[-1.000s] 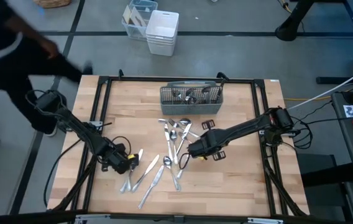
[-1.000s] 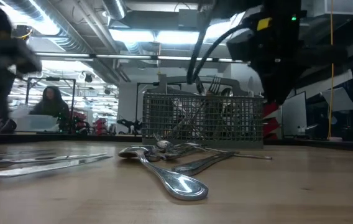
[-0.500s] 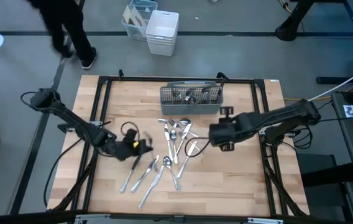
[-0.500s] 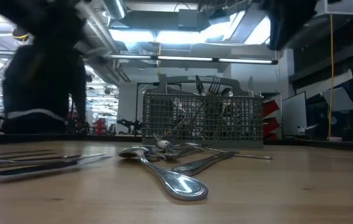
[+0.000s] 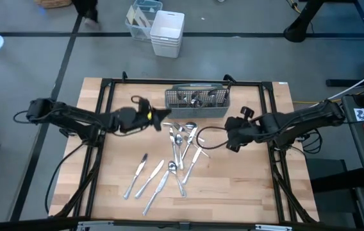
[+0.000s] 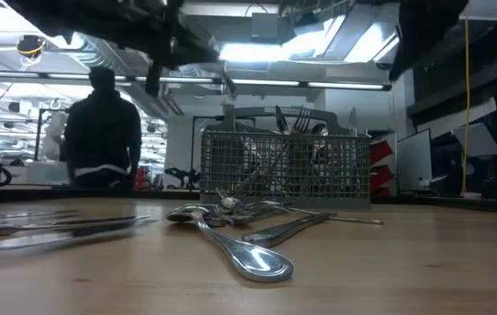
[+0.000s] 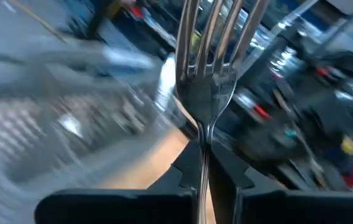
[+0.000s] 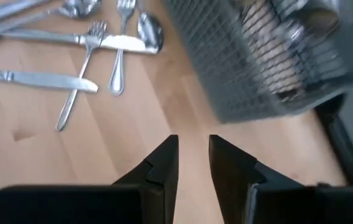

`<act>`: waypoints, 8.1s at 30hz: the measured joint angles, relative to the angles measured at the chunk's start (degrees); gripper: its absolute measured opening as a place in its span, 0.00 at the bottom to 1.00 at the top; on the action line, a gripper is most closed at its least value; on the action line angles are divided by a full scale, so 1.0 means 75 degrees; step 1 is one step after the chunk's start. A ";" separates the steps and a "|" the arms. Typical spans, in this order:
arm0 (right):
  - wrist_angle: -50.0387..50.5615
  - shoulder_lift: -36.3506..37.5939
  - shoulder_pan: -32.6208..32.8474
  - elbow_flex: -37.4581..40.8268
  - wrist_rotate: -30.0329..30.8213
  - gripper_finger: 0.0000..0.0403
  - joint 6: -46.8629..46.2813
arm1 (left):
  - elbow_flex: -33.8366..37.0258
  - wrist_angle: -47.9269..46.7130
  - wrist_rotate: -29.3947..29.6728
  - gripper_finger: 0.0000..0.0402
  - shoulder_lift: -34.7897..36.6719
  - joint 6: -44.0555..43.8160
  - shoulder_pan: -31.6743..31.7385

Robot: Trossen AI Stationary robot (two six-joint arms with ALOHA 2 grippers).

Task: Sort silverware
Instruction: Put the fork into the silverware rack, then put the spoon into the silverware rack

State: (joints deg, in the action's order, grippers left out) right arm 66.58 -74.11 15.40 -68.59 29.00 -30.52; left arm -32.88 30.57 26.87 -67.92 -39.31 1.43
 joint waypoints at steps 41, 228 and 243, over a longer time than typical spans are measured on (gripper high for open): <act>-0.5321 -0.0003 -0.0003 0.2377 -0.0156 0.23 0.0140 | -0.0384 0.3649 -0.1042 0.07 -0.4013 0.5478 0.1291; -0.4434 0.1765 0.0000 0.2366 -0.1199 0.23 -0.0272 | -0.3809 0.0026 -0.5847 0.00 -0.5021 -0.3720 0.0333; -0.4463 0.2005 -0.0003 0.2369 -0.0226 0.23 -0.0290 | -0.4293 0.2086 -0.4157 0.00 -0.5018 0.1155 0.1635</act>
State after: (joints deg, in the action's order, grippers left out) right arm 33.10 -59.07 15.38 -50.83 27.31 -32.70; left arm -65.08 46.22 -4.31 -105.56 -30.64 13.69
